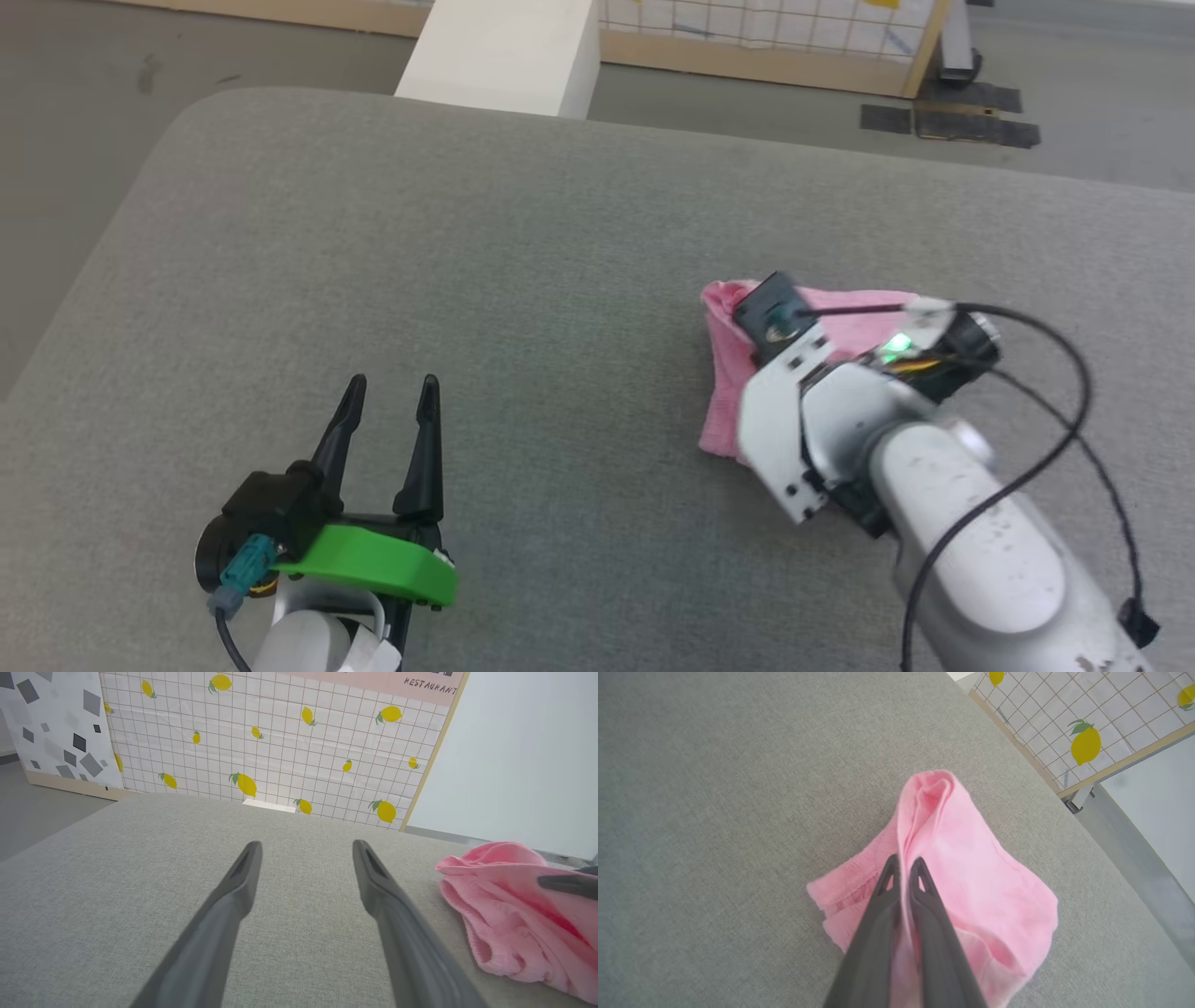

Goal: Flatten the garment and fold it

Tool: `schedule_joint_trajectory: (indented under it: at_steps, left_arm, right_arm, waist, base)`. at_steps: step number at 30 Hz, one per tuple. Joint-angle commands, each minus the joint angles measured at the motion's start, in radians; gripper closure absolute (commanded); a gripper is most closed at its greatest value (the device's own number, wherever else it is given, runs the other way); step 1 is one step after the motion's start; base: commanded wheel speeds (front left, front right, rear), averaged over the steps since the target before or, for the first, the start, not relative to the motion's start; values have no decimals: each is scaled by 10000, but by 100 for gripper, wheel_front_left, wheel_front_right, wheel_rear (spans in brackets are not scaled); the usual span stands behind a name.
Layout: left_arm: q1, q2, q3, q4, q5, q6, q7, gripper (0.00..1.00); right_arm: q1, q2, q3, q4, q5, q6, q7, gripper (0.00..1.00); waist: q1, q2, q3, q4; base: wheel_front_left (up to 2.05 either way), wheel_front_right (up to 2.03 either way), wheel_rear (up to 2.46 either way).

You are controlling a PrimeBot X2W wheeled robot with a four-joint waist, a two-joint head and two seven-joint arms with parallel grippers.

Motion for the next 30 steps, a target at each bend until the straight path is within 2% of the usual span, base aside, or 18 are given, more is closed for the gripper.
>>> schedule_joint_trajectory:
  at_steps: [1, 10, 11, 12, 13, 18, 22, 26, 30]
  left_arm:
    - [-133, -35, -7, 43, -84, -64, -45, 0]
    - [-194, -35, -15, 32, -141, -66, -45, 0]
    - [-193, -35, -9, 40, -148, -66, -45, 0]
    - [-188, -35, 2, 45, -154, -66, -45, 0]
    - [-178, -35, 27, 48, -161, -65, -45, 0]
    - [-116, -35, 93, 86, -135, -60, -45, 0]
    - [10, -35, 164, 86, -135, -43, -45, 0]
    - [148, -36, 264, 87, -136, -24, -45, 0]
    - [284, -36, 399, 94, -118, -15, -45, 0]
  right_arm:
    - [-153, 70, 141, 289, 73, -15, -20, 100]
    - [-372, 392, 569, 2238, 649, -15, -87, 100]
    - [-387, 418, 573, 2399, 784, -15, -100, 75]
    - [-406, 434, 619, 2484, 885, -15, -125, 55]
    - [-422, 461, 669, 2545, 1075, -15, -169, 0]
    - [-384, 592, 597, 2235, 2276, -15, -613, 0]
    - [-135, 683, -68, 1140, 3011, -15, -1769, 0]
    - [438, 750, -966, -202, 3067, -15, -3227, 0]
    - [1291, 779, -1879, -1420, 2563, -15, -4782, 0]
  waist:
    - [0, 0, 104, 173]
    - [0, 0, 267, 319]
    - [0, 0, 263, 309]
    - [0, 0, 256, 289]
    - [0, 0, 244, 249]
    - [0, 0, 57, 21]
    - [0, 0, -224, -268]
    - [0, 0, -515, -581]
    - [0, 0, -796, -915]
  base:
    - [0, 0, 0]
    - [0, 0, 0]
    - [0, 0, 0]
    - [0, 0, 0]
    - [0, 0, 0]
    - [0, 0, 0]
    - [0, 0, 0]
    - [0, 0, 0]
    - [0, 0, 0]
